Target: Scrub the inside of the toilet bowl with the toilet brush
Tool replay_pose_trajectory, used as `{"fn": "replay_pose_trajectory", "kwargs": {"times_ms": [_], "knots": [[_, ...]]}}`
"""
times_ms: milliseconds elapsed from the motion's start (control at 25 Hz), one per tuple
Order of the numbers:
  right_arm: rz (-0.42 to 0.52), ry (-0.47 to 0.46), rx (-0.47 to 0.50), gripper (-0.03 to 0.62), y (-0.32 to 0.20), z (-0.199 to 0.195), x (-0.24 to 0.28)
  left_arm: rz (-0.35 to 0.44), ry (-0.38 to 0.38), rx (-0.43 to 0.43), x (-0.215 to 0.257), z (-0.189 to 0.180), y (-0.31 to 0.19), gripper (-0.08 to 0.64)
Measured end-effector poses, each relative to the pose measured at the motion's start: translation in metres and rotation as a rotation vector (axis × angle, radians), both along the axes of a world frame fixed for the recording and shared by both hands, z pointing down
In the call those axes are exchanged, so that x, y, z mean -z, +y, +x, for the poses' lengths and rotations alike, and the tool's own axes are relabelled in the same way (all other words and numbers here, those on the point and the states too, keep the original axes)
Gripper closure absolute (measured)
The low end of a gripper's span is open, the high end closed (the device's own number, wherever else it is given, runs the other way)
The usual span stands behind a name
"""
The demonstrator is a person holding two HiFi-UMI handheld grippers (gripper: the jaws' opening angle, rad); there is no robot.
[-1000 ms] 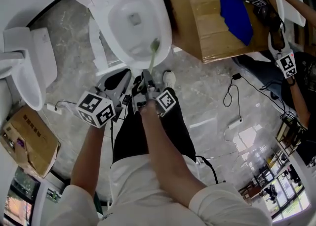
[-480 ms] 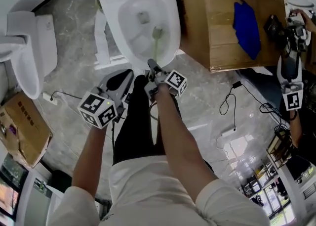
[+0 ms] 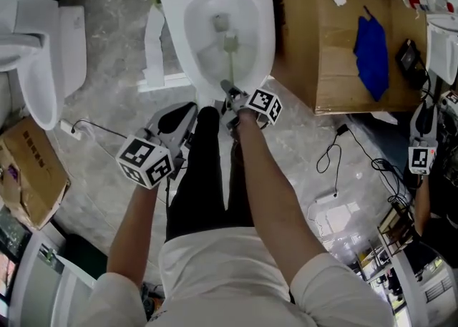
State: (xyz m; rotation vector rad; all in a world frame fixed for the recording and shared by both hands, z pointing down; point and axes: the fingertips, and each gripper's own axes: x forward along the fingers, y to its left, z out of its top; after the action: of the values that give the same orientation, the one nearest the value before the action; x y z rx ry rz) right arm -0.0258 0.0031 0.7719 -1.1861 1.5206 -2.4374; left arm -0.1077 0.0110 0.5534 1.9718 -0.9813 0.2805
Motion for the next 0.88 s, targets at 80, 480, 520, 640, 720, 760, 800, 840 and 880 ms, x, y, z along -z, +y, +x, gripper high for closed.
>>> {"fn": "replay_pose_trajectory", "kwargs": {"times_ms": [80,480,520,640,720,760,800,840,880], "knots": [[-0.016,-0.015,0.005,0.543,0.004,-0.008,-0.001,-0.004,-0.002,0.011,-0.001,-0.003,0.001,0.569],[0.009,-0.118,0.082,0.546,0.0,-0.077,0.016,-0.007,-0.004,0.051,-0.004,-0.017,-0.008,0.569],[0.026,-0.123,0.102,0.546,-0.007,-0.082,0.019,-0.007,-0.004,0.054,-0.004,-0.018,-0.009,0.569],[0.056,-0.122,0.116,0.546,-0.034,-0.088,0.02,-0.007,-0.006,0.064,-0.004,-0.025,-0.01,0.569],[0.067,-0.106,0.117,0.546,-0.051,-0.085,0.016,-0.01,-0.008,0.069,-0.006,-0.029,-0.01,0.569],[0.07,-0.094,0.12,0.546,-0.058,-0.082,0.013,-0.012,-0.009,0.07,-0.007,-0.031,-0.01,0.569],[0.072,-0.081,0.121,0.546,-0.064,-0.078,0.011,-0.015,-0.01,0.072,-0.008,-0.033,-0.009,0.569],[0.073,-0.066,0.12,0.546,-0.069,-0.073,0.007,-0.017,-0.011,0.073,-0.009,-0.035,-0.008,0.569],[0.075,-0.05,0.118,0.546,-0.073,-0.066,0.004,-0.02,-0.011,0.073,-0.009,-0.036,-0.008,0.569]]}}
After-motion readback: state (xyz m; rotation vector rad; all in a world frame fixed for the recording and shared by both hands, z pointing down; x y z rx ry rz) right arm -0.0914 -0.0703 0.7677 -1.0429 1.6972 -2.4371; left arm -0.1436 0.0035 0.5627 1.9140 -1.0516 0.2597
